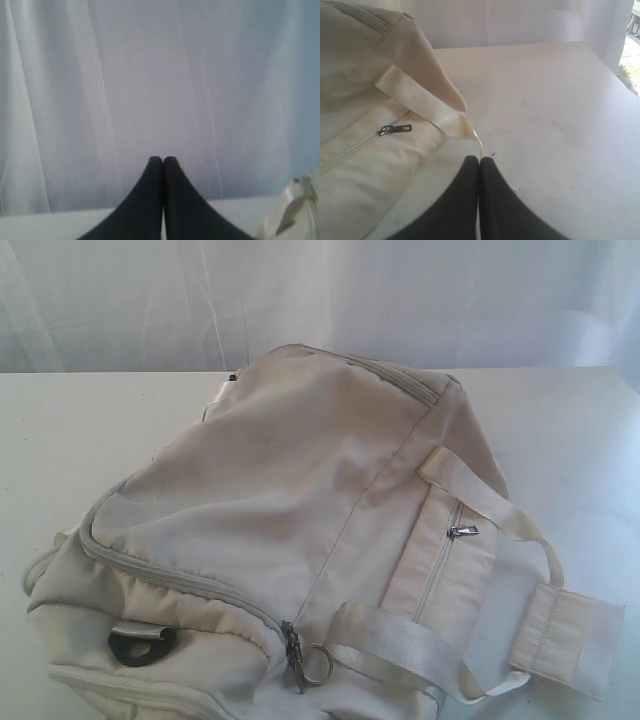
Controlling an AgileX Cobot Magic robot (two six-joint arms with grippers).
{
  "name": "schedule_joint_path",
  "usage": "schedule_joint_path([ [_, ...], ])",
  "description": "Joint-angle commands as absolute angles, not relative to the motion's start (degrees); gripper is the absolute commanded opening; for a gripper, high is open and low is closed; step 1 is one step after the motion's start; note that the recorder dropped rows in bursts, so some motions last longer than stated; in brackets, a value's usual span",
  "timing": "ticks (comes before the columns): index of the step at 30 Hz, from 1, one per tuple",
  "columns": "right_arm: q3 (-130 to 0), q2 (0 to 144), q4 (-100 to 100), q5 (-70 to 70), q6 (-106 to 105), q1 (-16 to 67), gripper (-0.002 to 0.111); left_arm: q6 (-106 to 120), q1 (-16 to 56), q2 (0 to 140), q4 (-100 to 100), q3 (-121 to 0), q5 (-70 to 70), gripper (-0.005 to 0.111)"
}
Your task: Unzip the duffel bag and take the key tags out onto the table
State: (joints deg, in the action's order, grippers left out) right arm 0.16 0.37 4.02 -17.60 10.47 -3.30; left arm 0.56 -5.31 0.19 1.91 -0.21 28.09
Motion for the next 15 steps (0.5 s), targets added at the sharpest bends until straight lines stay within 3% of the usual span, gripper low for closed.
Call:
schedule_joint_path([
  [1,0.0,0.0,4.5,-16.5,10.7,-3.5,0.0,0.0,-5.5,0.0,2.4,0.0,38.4,0.0],
  [10,0.0,0.0,4.5,-16.0,10.7,-3.5,0.0,-9.4,-5.5,0.0,2.5,0.0,63.0,0.0],
  [15,0.0,0.0,4.5,-12.3,10.7,-3.5,0.0,-9.4,-5.5,0.0,2.5,0.0,69.3,0.0],
])
